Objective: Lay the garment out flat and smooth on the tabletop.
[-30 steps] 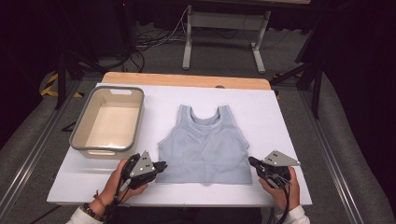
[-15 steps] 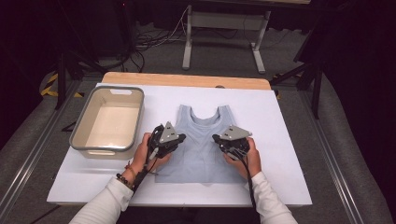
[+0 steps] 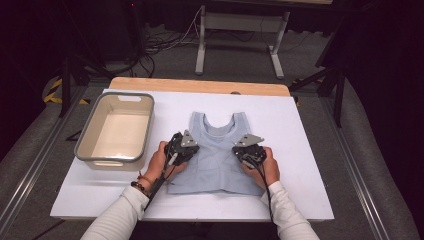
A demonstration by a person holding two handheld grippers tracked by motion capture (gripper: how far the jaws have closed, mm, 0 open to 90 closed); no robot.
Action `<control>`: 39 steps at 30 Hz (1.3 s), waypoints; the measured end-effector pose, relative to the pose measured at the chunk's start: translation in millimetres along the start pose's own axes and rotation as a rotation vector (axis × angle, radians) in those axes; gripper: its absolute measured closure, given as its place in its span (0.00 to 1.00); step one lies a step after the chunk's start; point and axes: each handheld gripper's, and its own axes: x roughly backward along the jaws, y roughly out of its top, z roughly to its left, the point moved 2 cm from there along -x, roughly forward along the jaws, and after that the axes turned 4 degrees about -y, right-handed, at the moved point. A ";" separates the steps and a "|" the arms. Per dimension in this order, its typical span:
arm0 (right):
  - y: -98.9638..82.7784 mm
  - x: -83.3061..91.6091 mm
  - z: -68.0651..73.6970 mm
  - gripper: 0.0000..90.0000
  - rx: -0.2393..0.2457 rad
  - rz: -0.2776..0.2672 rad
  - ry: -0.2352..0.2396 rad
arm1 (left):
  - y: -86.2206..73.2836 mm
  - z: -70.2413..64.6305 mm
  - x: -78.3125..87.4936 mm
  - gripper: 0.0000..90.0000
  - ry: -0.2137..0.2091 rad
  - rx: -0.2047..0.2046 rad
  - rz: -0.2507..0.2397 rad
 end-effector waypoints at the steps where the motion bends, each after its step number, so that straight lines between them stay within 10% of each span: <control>1: -2.0 1.6 -3.0 1.00 -0.012 0.001 -0.005 | -0.8 0.4 0.4 1.00 -0.001 -0.001 -0.001; 11: -30.1 15.2 -41.1 1.00 -0.102 0.009 -0.147 | -3.2 6.3 8.3 0.94 0.029 0.032 -0.068; 15: -30.3 26.4 -46.3 0.99 -0.157 -0.057 -0.121 | 0.8 2.9 16.5 0.93 0.011 0.027 -0.112; 23: -15.1 54.6 -15.9 0.99 -0.095 -0.173 -0.009 | -2.2 -20.0 44.1 0.96 -0.042 -0.086 -0.149; 39: -17.4 45.4 45.7 1.00 0.048 -0.109 0.150 | -37.4 -41.7 50.0 0.95 -0.105 -0.168 -0.044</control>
